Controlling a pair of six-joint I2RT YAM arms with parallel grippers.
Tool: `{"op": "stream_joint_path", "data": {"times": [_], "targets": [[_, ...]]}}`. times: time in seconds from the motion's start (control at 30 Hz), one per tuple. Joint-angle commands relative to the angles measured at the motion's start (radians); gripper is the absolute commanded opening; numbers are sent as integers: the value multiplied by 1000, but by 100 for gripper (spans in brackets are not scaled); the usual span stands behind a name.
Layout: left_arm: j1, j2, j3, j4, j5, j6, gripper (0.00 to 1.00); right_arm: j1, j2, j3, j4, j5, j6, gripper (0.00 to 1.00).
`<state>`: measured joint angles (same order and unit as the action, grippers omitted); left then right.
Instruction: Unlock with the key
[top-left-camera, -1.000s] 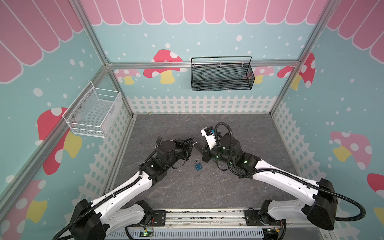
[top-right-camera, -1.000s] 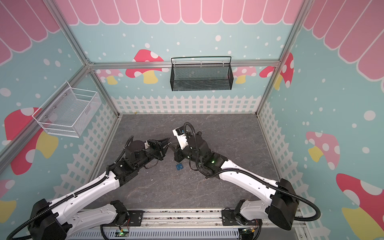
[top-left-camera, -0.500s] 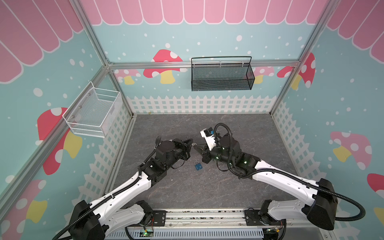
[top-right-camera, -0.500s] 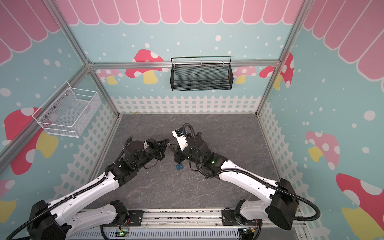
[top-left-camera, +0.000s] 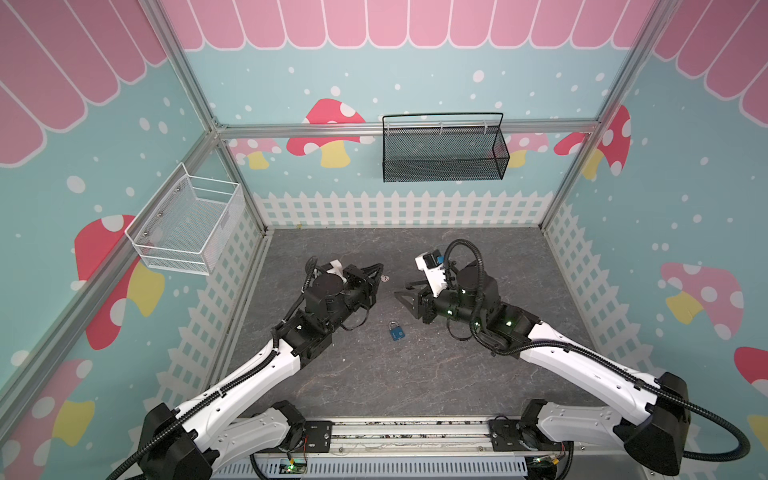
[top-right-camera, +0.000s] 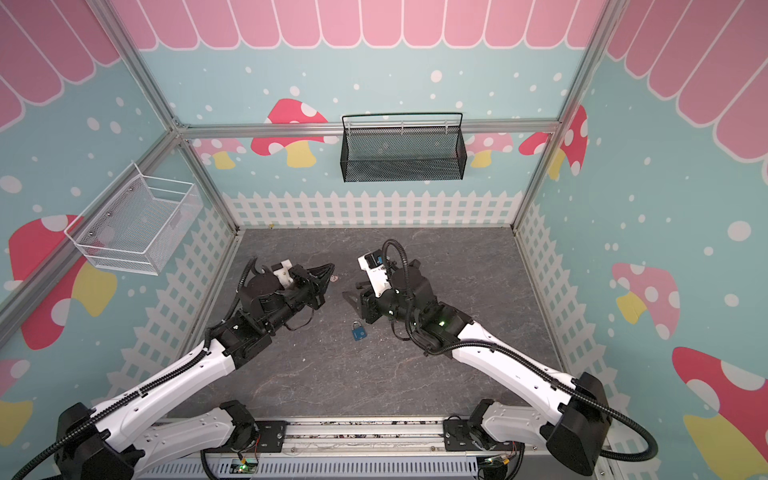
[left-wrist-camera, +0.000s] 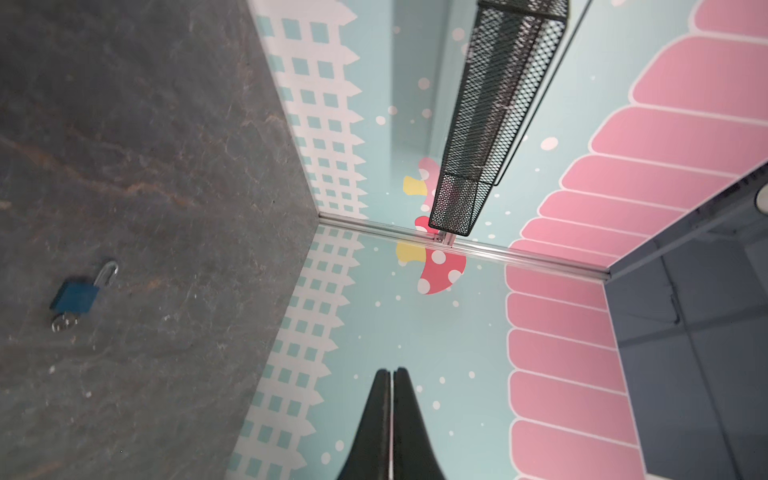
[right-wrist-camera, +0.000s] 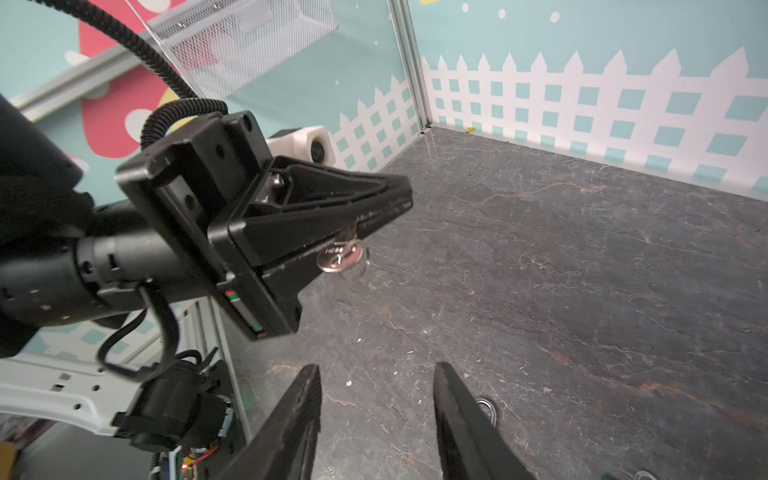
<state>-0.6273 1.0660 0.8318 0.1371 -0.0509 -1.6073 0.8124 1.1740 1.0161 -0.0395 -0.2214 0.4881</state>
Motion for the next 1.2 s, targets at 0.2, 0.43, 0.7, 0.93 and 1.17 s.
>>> {"op": "stream_joint_path", "data": {"times": [0.2, 0.43, 0.7, 0.93, 1.17], "targets": [[16, 63, 52, 228, 78, 442, 0, -191, -91, -55, 107, -472, 286, 56], [16, 144, 48, 481, 168, 526, 0, -287, -45, -95, 371, -588, 476, 55], [0, 225, 85, 575, 235, 560, 0, -289, 24, -51, 450, -577, 456, 52], [0, 234, 93, 584, 259, 578, 0, -291, 77, -23, 493, -551, 455, 48], [-17, 227, 113, 519, 260, 624, 0, -292, 114, 6, 529, -554, 466, 46]]}}
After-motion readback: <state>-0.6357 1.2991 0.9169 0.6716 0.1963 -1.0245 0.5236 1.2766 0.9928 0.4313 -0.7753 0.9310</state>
